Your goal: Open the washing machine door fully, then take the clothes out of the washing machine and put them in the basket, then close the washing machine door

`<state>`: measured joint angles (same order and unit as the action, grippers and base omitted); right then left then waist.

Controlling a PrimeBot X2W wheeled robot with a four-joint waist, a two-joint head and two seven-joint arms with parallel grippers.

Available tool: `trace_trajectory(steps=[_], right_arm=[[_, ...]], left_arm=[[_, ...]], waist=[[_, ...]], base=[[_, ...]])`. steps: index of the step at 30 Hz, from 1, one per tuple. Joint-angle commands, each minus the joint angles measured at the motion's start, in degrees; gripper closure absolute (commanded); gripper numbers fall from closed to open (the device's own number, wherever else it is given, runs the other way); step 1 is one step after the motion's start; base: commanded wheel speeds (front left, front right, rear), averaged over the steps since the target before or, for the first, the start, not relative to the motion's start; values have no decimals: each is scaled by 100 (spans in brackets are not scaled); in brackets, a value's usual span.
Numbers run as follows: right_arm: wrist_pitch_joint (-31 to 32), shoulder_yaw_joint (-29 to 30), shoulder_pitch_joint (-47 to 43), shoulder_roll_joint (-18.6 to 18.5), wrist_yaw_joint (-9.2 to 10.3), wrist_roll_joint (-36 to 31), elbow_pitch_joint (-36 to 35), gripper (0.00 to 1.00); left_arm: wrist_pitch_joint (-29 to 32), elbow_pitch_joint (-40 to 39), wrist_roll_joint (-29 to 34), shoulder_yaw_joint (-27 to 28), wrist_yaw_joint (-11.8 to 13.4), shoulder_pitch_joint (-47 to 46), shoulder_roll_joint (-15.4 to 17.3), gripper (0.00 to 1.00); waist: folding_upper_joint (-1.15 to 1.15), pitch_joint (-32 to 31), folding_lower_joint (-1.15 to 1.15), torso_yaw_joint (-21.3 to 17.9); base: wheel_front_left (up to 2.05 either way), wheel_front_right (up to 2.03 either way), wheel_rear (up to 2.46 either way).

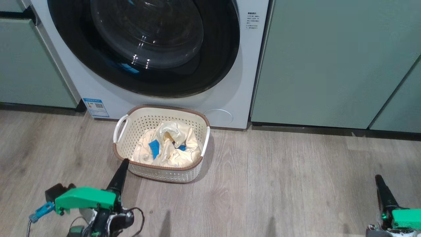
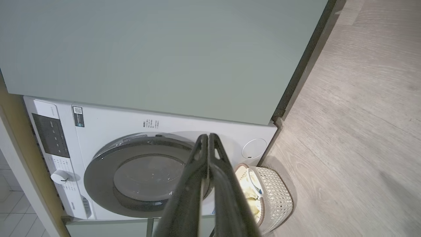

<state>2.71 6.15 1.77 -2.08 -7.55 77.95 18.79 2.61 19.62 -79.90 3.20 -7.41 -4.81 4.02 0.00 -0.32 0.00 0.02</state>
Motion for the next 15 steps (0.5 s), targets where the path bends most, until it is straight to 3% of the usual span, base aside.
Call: trace_trajectory(steps=[1, 15], right_arm=[[44, -52, 384, -74, 5, 151, -248, 100], [280, 11, 424, -78, 6, 1049, -410, 100]], left_arm=[[57, -232, -124, 186, -7, -169, 27, 100], [292, -462, -902, 290, -8, -147, -73, 100]], waist=[[0, 2, 0, 0], [0, 36, 0, -1]], base=[[0, 0, 0], [0, 0, 0]])
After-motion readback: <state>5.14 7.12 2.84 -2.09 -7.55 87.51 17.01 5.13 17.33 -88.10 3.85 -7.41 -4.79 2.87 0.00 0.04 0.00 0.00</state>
